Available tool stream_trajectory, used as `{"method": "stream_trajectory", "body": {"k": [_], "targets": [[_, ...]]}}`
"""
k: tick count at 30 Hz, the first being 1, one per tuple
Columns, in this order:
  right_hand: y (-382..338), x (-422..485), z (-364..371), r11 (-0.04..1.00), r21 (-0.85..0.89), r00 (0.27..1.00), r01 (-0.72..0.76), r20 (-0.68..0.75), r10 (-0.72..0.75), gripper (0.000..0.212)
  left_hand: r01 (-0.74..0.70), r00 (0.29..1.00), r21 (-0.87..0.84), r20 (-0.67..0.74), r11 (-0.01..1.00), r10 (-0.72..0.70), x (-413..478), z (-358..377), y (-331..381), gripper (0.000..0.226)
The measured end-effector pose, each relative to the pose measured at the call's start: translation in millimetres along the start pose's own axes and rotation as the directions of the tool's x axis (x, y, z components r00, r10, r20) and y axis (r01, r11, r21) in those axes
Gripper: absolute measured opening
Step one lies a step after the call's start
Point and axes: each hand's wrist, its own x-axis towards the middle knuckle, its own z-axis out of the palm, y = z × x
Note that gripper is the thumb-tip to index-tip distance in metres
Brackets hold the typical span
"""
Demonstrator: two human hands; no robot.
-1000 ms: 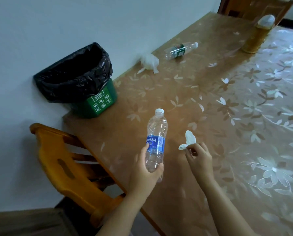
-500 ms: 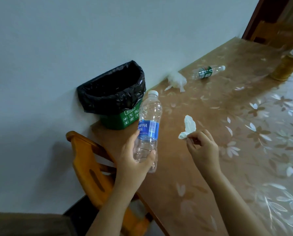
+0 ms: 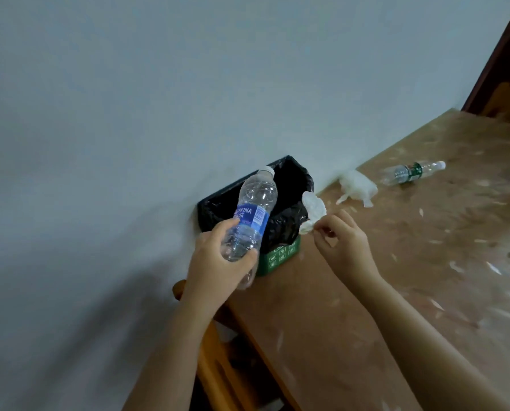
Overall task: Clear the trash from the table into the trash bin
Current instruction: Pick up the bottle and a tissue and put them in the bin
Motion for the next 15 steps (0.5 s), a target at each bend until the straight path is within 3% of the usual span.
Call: {"method": "stream_trajectory", "body": {"k": [15], "targets": [[13.4, 79.5, 62.0, 0.994, -0.098, 0.993, 0.044, 0.116, -0.032, 0.005, 0.011, 0.997, 0.117, -0.071, 0.993, -0.003, 85.8, -9.3, -15.5, 0.055]]}}
